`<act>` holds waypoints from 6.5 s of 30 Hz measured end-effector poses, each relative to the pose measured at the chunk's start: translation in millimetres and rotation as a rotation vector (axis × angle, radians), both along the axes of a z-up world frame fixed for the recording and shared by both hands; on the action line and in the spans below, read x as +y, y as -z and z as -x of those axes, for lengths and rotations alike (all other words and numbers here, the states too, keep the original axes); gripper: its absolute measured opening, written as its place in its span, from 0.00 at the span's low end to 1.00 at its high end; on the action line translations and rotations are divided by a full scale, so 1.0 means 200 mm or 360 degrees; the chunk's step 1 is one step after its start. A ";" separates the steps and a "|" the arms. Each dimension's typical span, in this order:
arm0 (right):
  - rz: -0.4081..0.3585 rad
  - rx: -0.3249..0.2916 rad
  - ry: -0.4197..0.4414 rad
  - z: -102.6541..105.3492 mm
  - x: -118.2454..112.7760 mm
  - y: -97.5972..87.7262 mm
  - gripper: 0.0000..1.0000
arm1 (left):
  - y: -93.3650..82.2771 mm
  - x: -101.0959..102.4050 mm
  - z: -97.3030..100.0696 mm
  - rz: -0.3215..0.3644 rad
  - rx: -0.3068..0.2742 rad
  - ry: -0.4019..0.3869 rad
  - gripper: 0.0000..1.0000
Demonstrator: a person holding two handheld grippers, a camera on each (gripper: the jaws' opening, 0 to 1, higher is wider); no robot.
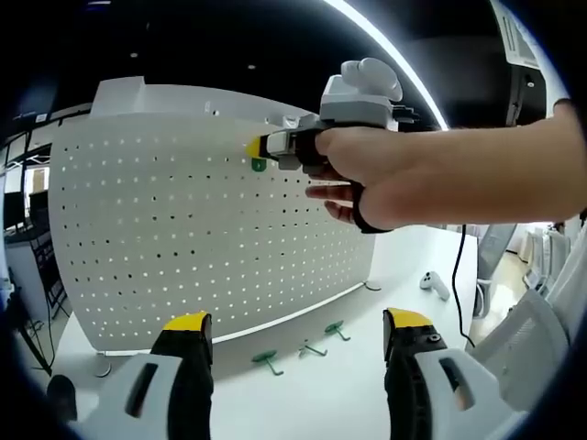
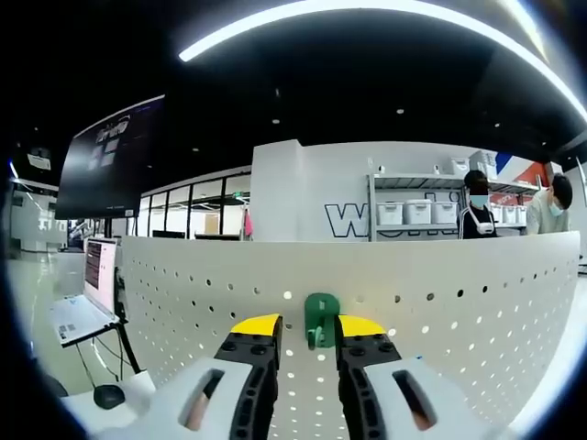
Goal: Insert the hook assembly into the mounting plate slot until the hook locks in place.
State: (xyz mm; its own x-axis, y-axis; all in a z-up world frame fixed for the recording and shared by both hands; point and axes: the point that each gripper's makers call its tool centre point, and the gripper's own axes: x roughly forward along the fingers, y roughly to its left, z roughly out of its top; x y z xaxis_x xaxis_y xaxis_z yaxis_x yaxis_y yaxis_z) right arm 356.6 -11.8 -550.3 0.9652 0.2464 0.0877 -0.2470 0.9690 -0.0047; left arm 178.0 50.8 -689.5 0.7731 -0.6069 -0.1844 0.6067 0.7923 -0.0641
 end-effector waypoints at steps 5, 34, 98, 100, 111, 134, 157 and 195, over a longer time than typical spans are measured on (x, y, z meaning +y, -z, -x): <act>-0.0007 0.0010 -0.0013 0.00 0.01 0.01 0.24 | 0.00 0.00 0.00 0.0001 0.0001 -0.0004 0.78; -0.0202 0.0021 -0.0396 0.08 0.02 0.02 0.39 | -0.01 -0.03 -0.01 -0.0012 -0.0011 0.0016 0.79; 0.0075 0.0216 -0.0635 0.71 -0.52 0.50 0.57 | 0.02 -0.03 0.03 -0.0105 -0.0005 0.0118 0.82; 0.0066 0.0225 -0.0630 0.74 -0.55 0.52 0.58 | 0.03 -0.03 0.05 -0.0083 -0.0003 0.0132 0.84; 0.0084 0.0294 -0.0584 0.84 -0.66 0.63 0.58 | 0.08 0.00 0.10 -0.0111 0.0040 0.0150 0.84; 0.0117 0.0409 -0.0599 1.04 -0.73 0.79 0.60 | 0.15 0.06 0.16 -0.0117 0.0100 0.0119 0.84; 0.0119 0.0456 -0.0592 1.04 -0.73 0.81 0.60 | 0.13 0.07 0.04 -0.0235 0.0081 0.0193 0.83; 0.0108 0.0489 -0.0572 1.04 -0.74 0.84 0.61 | 0.45 -0.07 -0.19 -0.0853 0.0290 0.0792 0.81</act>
State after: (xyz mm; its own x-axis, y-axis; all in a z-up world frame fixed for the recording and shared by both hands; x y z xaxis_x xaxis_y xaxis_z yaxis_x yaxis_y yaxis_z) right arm 149.2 -160.2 -718.4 0.7966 0.5646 -0.2161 -0.5663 0.8220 0.0603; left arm 216.3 37.2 -780.0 0.3602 -0.6677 -0.6514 0.9178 0.3787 0.1193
